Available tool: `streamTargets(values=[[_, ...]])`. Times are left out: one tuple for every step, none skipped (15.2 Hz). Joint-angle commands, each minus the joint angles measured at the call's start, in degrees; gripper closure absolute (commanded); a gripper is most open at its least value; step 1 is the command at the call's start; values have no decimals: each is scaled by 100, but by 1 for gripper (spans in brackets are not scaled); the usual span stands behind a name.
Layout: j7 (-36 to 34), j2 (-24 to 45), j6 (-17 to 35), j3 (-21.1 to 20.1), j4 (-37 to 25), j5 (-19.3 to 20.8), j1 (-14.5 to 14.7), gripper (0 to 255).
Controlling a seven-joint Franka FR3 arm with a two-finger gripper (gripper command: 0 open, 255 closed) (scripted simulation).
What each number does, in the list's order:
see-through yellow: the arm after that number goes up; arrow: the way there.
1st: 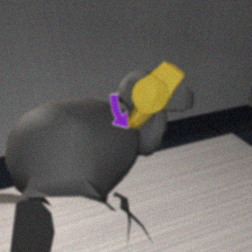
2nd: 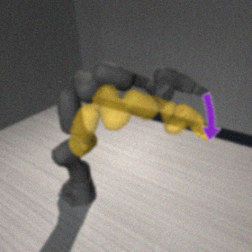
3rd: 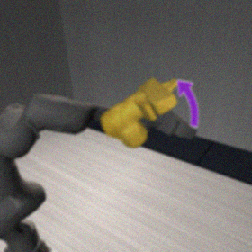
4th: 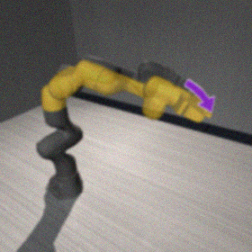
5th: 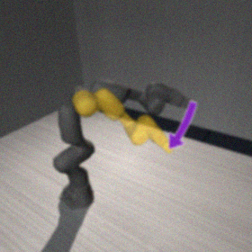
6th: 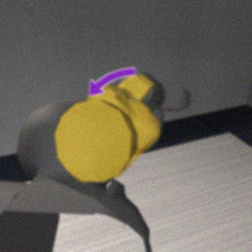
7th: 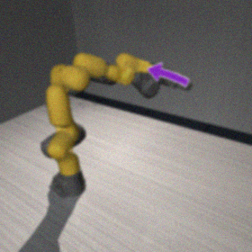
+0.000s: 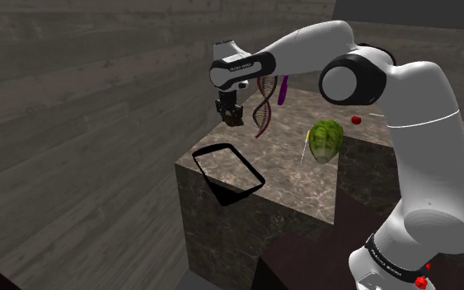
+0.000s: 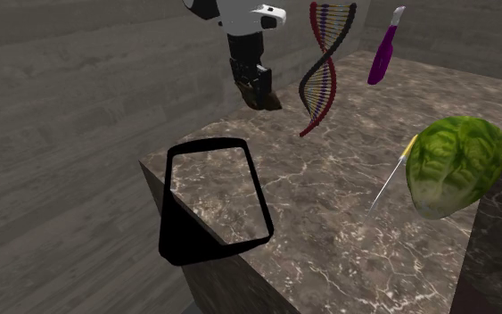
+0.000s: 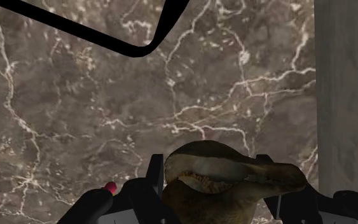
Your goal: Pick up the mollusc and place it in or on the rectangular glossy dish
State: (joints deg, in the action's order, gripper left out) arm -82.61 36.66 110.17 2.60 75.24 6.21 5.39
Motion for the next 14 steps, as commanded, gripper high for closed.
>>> streamTargets(values=[[15,-28,-145,0,-116,-4,2,255],[22,-46,-211,0,-164,-5,2,255],[29,-62,-277,0,-215,-7,2,255],[37,-77,-344,0,-268,-9,3,255],[44,-91,-413,0,-323,-10,3,255],[46,-95,-427,0,-333,-11,3,255],[-49,-313,-302,-15,21,8,73,255],[-145,-518,-189,-30,349,26,142,255],[-242,-710,-87,-47,655,43,210,255],[-341,-893,5,-66,941,59,279,255],[-441,-1066,89,-88,1209,76,346,255],[-542,-1232,165,-111,1463,91,413,255],[-645,-1391,234,-137,1703,105,479,255],[-749,-1544,298,-164,1931,119,545,255]])
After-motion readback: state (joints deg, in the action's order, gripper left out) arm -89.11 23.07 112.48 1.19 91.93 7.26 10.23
